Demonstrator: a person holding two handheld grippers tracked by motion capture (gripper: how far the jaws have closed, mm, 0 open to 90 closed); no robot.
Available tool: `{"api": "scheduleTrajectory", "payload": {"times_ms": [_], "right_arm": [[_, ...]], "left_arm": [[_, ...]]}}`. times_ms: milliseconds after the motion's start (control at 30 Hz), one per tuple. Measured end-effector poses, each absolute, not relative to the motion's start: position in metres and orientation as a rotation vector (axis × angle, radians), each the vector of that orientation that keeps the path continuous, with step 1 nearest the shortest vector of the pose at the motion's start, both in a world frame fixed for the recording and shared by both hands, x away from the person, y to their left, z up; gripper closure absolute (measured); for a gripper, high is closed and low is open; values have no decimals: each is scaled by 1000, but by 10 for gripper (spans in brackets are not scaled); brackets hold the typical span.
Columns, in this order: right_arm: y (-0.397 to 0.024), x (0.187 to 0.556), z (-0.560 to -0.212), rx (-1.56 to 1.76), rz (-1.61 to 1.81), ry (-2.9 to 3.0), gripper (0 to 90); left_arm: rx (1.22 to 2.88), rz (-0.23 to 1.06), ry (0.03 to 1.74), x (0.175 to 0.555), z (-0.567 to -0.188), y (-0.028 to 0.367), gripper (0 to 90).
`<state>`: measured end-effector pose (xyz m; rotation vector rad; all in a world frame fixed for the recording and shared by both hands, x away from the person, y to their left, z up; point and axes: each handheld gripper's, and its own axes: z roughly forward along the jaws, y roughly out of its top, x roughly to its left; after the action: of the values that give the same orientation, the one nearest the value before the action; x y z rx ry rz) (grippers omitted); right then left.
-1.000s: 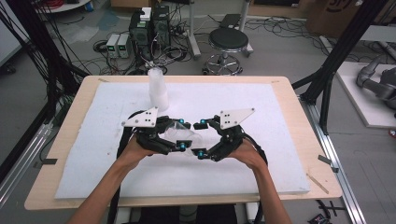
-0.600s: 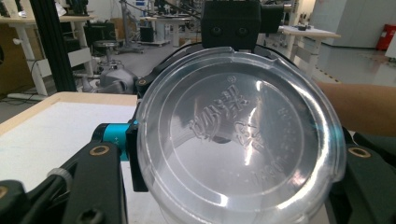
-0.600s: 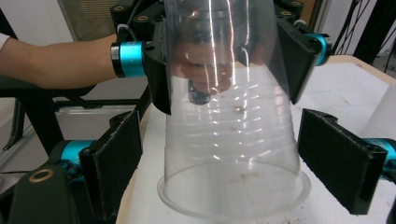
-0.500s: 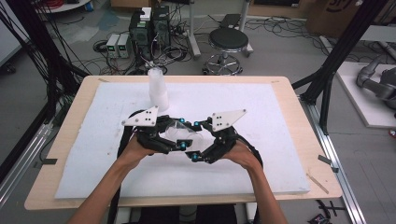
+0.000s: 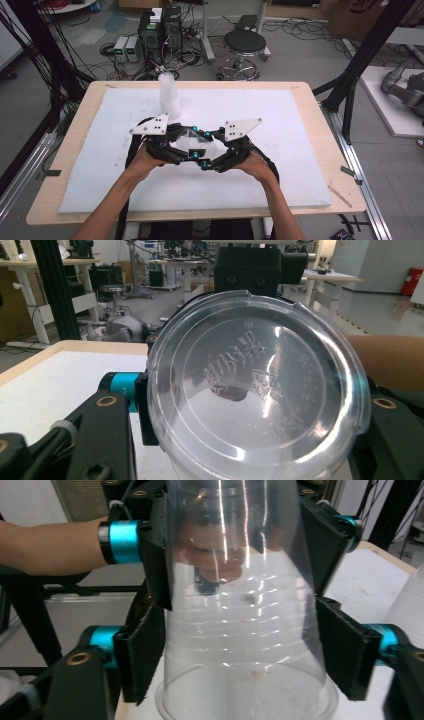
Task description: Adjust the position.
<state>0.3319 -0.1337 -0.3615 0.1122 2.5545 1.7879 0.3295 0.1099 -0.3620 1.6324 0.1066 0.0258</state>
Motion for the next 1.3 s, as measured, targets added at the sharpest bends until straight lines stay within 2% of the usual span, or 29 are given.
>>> {"api": "scheduleTrajectory", "payload": {"times_ms": [200,233,267,300,333,667,833,1033,1067,1100,1167,1300], "right_arm": [[-133,332,-362,105,1767,2548,328],[-133,332,-362,105,1769,2544,329],[-133,332,-362,105,1769,2544,329],[-134,332,-361,105,1763,2540,332],[-134,332,-361,111,1759,2551,335],[-138,333,-361,131,1748,2555,336],[-142,331,-358,141,1673,2612,340],[-149,330,-348,155,1462,2702,341],[-150,330,-345,149,1435,2715,341],[-150,330,-345,149,1435,2715,341],[-149,330,-339,145,1329,2778,341],[-143,330,-334,129,1138,2868,341]], "left_arm": [[1638,30,106,330,-362,110,392],[1630,34,105,330,-362,110,350],[1630,34,105,330,-362,110,239],[1604,50,104,329,-363,109,239],[1578,63,93,328,-362,110,68],[1605,72,120,328,-361,114,68],[1682,78,143,329,-359,120,68],[1896,34,160,331,-351,127,68],[1989,44,155,331,-349,127,68],[1989,44,155,331,-349,127,68],[2108,29,158,331,-345,126,68],[2219,18,162,332,-343,124,68]]}}
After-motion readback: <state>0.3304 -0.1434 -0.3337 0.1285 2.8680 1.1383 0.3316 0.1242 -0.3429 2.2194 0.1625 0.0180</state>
